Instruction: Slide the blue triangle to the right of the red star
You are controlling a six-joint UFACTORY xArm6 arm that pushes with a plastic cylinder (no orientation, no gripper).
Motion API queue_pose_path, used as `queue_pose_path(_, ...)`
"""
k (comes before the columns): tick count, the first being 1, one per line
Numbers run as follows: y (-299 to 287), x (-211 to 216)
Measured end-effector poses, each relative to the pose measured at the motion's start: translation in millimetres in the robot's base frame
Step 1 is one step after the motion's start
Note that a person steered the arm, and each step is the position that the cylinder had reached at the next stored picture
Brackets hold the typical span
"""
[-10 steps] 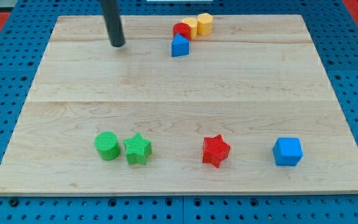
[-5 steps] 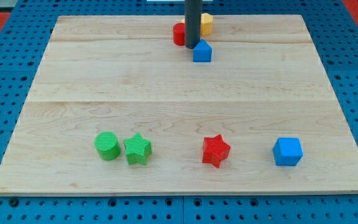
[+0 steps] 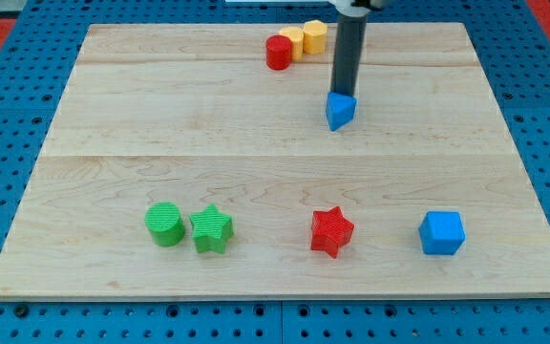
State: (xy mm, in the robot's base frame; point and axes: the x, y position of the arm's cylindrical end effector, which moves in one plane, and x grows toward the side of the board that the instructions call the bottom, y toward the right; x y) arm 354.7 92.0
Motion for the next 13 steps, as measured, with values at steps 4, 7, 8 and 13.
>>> queue_pose_path(4,-25.3,43.6)
queue_pose_path(7,-34.3,97.0)
queue_pose_path(8,-32.5,124.5)
queue_pose_path(13,-17.8,110.4)
